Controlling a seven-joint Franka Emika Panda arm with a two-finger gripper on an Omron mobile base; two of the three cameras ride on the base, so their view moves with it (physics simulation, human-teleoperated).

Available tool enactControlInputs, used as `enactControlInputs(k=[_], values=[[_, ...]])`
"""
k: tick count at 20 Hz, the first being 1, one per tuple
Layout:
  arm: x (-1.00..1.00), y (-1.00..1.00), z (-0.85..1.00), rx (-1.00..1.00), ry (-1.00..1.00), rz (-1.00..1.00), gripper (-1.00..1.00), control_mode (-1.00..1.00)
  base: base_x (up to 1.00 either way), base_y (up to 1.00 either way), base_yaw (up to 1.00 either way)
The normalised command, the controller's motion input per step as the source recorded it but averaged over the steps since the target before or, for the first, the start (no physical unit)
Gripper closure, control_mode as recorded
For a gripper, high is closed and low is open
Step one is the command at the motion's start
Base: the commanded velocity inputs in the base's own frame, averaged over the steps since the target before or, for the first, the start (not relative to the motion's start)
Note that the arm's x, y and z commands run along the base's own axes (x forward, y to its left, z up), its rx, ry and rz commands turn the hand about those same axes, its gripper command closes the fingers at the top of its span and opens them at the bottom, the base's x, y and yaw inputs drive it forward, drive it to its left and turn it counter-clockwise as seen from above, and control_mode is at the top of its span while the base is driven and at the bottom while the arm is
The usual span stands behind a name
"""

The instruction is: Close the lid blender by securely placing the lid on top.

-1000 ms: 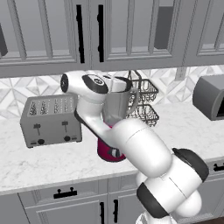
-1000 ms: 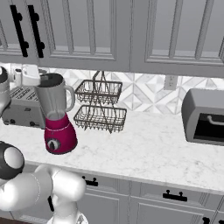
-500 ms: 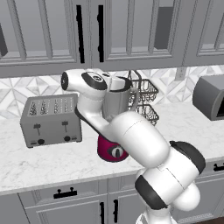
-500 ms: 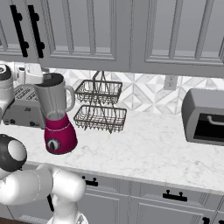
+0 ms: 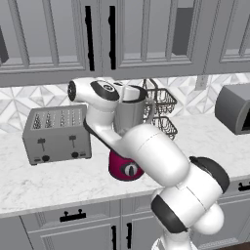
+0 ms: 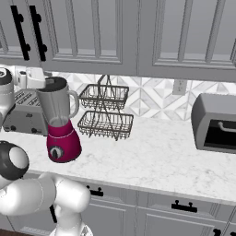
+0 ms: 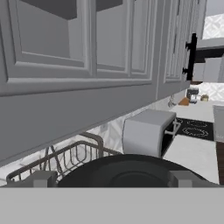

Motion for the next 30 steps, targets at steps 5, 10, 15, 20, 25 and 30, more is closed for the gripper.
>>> enactControlInputs(k=[5, 10, 15, 20, 25, 30], values=[[-0.02, 0.27, -0.36, 0.14, -0.04, 0.11, -1.0, -1.0, 0.0, 0.0, 0.0], [0.0, 0.4, -0.32, 0.18, 0.0, 0.19, -1.0, -1.0, 0.0, 0.0, 0.0], [0.27, 0.06, -0.47, 0.03, -0.03, 0.04, -1.0, -1.0, 0.0, 0.0, 0.0], [0.2, 0.02, -0.3, -0.02, -0.17, 0.0, -1.0, -1.0, 0.0, 0.0, 0.0], [0.06, 0.01, -0.01, -0.06, -0.25, 0.0, -1.0, -1.0, 0.0, 0.0, 0.0], [0.24, 0.0, -0.36, -0.04, -0.25, 0.0, -1.0, -1.0, 0.0, 0.0, 0.0]])
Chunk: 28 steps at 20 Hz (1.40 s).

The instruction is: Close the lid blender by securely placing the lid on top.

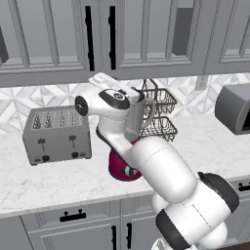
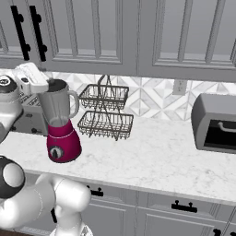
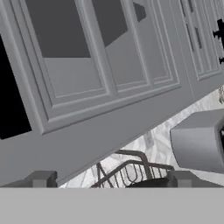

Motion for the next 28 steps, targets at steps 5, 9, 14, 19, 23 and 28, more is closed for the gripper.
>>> enactControlInputs(k=[5, 9, 14, 19, 23, 28], values=[[-0.34, 0.05, -0.14, 0.0, -0.28, 0.0, -1.0, -1.0, 0.0, 0.0, 0.0], [-1.0, 0.51, -0.16, -0.04, -0.29, 0.0, -1.0, -1.0, 0.0, 0.0, 0.0], [-1.0, 0.55, -0.54, -0.01, -0.1, 0.0, -1.0, -1.0, 0.0, 0.0, 0.0], [-1.0, 0.42, -0.94, 0.0, 0.16, -0.01, -1.0, -1.0, 0.0, 0.0, 0.0], [-0.57, -0.01, -0.69, 0.09, 0.23, 0.0, -1.0, -1.0, 0.0, 0.0, 0.0], [0.0, -0.04, 0.0, 0.02, 0.0, 0.0, -1.0, -1.0, 0.0, 0.0, 0.0]])
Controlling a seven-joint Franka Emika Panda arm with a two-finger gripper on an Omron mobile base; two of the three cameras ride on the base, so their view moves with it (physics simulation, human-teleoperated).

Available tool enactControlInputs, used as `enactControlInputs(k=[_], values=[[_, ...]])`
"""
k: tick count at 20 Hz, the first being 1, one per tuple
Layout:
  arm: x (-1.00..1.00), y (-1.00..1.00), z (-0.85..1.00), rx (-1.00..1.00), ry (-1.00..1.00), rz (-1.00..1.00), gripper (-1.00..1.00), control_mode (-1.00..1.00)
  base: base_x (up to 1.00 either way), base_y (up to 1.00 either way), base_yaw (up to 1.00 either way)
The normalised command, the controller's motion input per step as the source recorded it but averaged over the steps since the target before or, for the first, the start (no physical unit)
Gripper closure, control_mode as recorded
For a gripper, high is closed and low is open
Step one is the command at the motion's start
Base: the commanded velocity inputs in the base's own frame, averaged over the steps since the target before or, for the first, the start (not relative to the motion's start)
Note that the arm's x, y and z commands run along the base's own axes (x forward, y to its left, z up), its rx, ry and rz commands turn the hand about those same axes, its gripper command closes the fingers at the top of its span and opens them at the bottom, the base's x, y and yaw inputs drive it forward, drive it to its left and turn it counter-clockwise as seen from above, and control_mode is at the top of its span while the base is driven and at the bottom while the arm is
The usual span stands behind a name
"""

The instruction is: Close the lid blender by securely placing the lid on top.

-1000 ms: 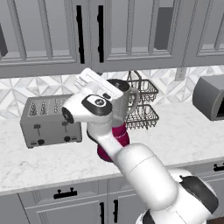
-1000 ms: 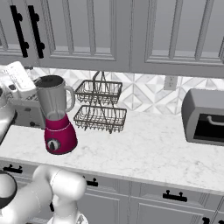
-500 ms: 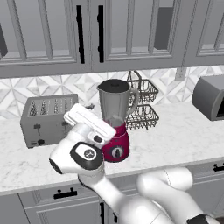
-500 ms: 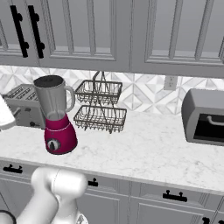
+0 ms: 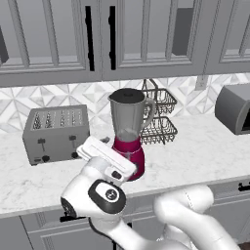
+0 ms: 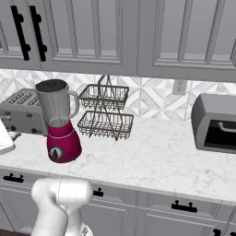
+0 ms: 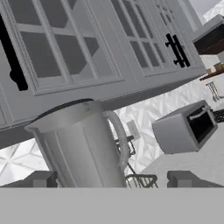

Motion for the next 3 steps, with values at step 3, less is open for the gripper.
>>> enactControlInputs(k=[3], values=[[0.0, -0.02, 0.0, 0.03, 0.0, 0.0, -1.0, -1.0, 0.0, 0.0, 0.0]])
